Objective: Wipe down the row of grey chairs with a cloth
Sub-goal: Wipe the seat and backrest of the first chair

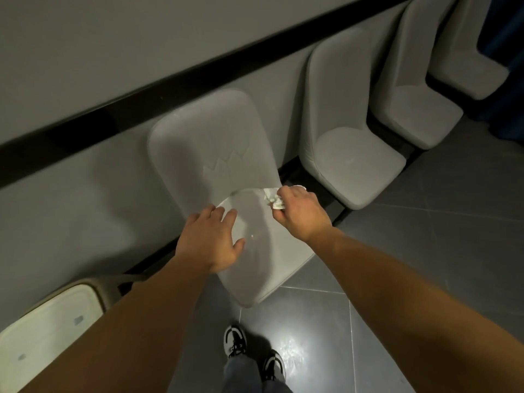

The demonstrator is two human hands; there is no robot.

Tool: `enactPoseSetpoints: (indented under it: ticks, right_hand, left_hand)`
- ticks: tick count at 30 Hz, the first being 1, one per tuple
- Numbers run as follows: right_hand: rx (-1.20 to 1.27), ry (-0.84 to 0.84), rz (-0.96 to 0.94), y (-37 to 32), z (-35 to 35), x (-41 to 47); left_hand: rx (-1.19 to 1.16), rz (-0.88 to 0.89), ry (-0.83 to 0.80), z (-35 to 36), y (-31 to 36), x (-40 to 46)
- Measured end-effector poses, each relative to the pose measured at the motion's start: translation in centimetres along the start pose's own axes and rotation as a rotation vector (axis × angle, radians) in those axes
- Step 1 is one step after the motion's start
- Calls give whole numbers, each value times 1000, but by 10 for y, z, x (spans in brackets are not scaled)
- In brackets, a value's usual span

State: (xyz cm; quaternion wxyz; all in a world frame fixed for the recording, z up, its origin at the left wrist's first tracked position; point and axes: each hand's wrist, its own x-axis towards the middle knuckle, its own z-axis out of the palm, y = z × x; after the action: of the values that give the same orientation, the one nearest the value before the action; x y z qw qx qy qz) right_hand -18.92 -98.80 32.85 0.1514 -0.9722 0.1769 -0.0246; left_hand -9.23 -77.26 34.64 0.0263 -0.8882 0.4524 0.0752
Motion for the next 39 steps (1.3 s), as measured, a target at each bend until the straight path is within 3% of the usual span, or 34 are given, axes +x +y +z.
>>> enactPoseSetpoints:
  ticks: [13,20,28,39]
  right_hand:
    - [-9,-61,-99,-14,17,98]
    - [-16,-109,-165,9,48,129]
    - [36,-161,-302,68,67,158]
    - [38,-218,-463,140,90,159]
  left_hand:
    - [-13,-103,-121,36,-54,71]
    - [-34,-205,-181,65,-51,82]
    - [-16,-475,-220,89,8,87]
    - [10,-667,-188,111,84,101]
